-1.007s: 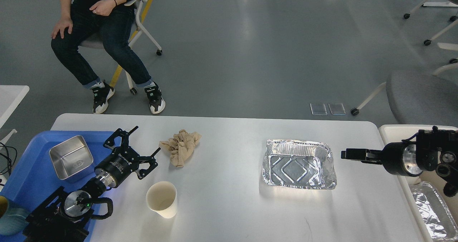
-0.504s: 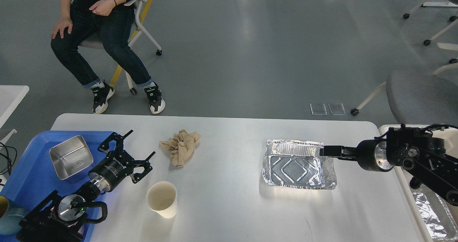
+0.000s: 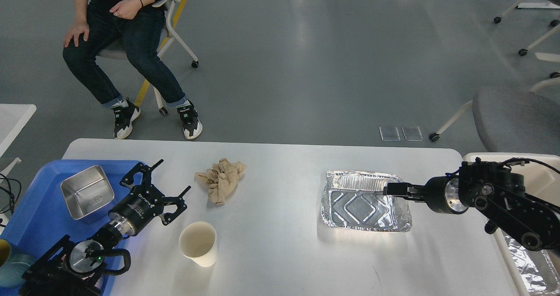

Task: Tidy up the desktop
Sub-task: 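Reach the right gripper to the foil tray's nearer rim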

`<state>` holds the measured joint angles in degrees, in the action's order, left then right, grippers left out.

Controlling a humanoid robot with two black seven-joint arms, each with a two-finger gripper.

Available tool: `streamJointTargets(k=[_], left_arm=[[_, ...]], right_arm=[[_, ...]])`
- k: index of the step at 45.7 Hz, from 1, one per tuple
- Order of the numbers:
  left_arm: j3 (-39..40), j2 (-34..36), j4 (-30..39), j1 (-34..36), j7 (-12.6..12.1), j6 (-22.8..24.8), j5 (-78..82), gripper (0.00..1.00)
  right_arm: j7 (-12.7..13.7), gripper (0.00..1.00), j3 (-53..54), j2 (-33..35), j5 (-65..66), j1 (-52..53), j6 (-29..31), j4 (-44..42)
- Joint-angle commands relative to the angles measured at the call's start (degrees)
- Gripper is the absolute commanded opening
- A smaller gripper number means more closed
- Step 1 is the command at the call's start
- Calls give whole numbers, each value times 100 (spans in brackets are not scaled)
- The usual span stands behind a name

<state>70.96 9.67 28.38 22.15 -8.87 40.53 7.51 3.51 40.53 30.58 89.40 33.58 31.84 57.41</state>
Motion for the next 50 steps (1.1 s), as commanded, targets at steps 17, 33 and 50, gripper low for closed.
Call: streamJointTargets(k=[17,33,50], left_arm=[[120,88,45,9,-71,640,-65,97],[164,149,45,-44,-80,719,-65,97],[155,219,45,-53,-80,719,-65,97]], right_arm=[[0,100,-28,-290,139,-1,-11,-125],[0,100,-107,-290,175,8,-29,-230],[9,100,-89,-97,139,166,-11,-160]])
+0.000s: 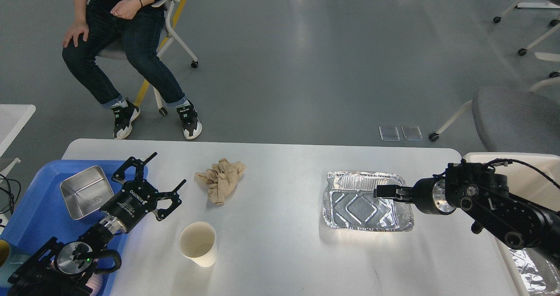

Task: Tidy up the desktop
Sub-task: 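Reach the right gripper to the foil tray's nearer rim, then close the right gripper on the foil tray rim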

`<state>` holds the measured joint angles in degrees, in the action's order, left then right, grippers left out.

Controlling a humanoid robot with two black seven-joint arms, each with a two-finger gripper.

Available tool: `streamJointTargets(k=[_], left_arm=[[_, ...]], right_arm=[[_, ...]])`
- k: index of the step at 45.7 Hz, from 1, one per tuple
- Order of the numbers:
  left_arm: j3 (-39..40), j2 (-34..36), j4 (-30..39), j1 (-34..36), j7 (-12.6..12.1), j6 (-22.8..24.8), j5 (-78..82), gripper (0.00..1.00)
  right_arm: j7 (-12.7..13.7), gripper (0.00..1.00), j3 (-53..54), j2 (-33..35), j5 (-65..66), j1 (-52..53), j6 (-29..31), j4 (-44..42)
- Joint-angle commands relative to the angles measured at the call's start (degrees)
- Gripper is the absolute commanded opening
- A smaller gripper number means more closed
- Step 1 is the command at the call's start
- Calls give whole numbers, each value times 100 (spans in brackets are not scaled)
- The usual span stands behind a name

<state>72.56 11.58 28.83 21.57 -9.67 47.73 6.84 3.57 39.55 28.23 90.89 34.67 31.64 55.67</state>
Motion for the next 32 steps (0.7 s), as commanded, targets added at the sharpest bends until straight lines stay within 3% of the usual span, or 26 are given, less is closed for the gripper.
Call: streamJointTargets(k=[1,32], left_arm=[[-5,29,0,5,0,0,1,97],[-13,55,9,-162,0,17,10,97]], right_arm=[[3,100,9,174,-10,92,9,6],[-6,100,-35,174,245,84,-185,-522]])
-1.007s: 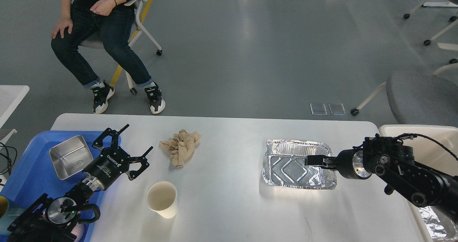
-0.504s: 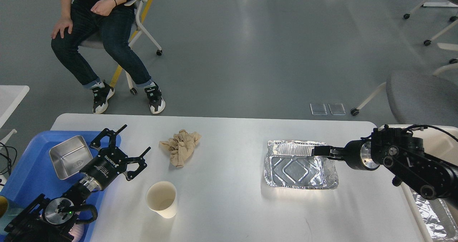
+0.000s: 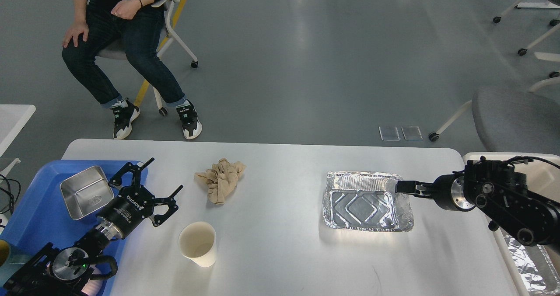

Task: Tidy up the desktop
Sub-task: 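Close the right gripper on the foil tray rim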

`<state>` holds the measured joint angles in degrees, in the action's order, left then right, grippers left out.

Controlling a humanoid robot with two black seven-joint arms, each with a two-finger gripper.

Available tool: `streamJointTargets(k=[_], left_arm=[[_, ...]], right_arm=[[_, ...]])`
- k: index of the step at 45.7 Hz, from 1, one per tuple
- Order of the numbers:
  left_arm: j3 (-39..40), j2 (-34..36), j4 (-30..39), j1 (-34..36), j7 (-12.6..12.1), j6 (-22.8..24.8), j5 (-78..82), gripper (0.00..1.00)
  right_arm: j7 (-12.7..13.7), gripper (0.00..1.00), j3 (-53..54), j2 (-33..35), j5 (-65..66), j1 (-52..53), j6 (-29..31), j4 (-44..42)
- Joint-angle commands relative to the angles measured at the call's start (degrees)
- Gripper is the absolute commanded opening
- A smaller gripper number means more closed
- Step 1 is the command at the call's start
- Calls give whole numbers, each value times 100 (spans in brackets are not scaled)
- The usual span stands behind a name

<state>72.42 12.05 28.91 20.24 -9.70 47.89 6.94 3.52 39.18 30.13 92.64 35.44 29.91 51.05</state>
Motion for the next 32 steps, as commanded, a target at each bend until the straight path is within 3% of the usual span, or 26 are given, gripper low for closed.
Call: streamJointTargets(k=[1,32], left_arm=[[0,8,0,-38,4,10,0,97],[18,158,18,-117,12,10,0,97]], right_arm=[[0,100,2,-16,78,7,-12,-60],[-9,100,-350,-420,87,-10,-293,-359]])
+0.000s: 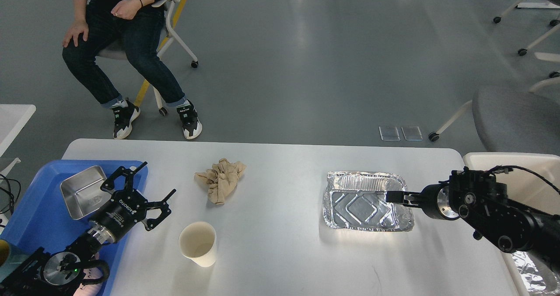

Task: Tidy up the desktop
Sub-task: 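Close the right gripper on the foil tray rim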

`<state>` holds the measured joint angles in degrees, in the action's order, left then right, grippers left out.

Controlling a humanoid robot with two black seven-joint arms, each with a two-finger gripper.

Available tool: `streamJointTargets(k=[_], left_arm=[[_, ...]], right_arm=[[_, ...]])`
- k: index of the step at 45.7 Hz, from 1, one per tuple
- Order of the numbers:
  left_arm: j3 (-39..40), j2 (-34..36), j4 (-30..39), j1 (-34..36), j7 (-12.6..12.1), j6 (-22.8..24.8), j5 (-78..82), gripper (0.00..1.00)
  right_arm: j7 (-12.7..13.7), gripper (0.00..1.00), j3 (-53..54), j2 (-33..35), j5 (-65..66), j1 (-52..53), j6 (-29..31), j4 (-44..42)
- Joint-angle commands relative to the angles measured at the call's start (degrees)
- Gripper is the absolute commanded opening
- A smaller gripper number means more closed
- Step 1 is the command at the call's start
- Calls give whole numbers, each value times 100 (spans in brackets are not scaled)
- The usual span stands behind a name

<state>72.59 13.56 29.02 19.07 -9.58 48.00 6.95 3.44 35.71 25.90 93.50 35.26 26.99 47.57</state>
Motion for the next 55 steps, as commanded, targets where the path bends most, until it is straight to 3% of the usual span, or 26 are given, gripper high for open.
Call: streamJointTargets(k=[1,33,49,55], left_arm=[[-8,-3,7,0,0,-1,0,97],[1,6,25,-132,0,34,9,97],[1,15,25,-132,9,34,9,97],[1,32,25,-132,9,34,9,97]], right_arm=[[-1,100,-3,2,-8,8,-1,-11],[-27,98,-38,-94,1,-10,-273,-354],[-45,77,-284,-103,-16,-1,-273,-328],[-45,60,-293,-156,-16,-1,-273,-328]])
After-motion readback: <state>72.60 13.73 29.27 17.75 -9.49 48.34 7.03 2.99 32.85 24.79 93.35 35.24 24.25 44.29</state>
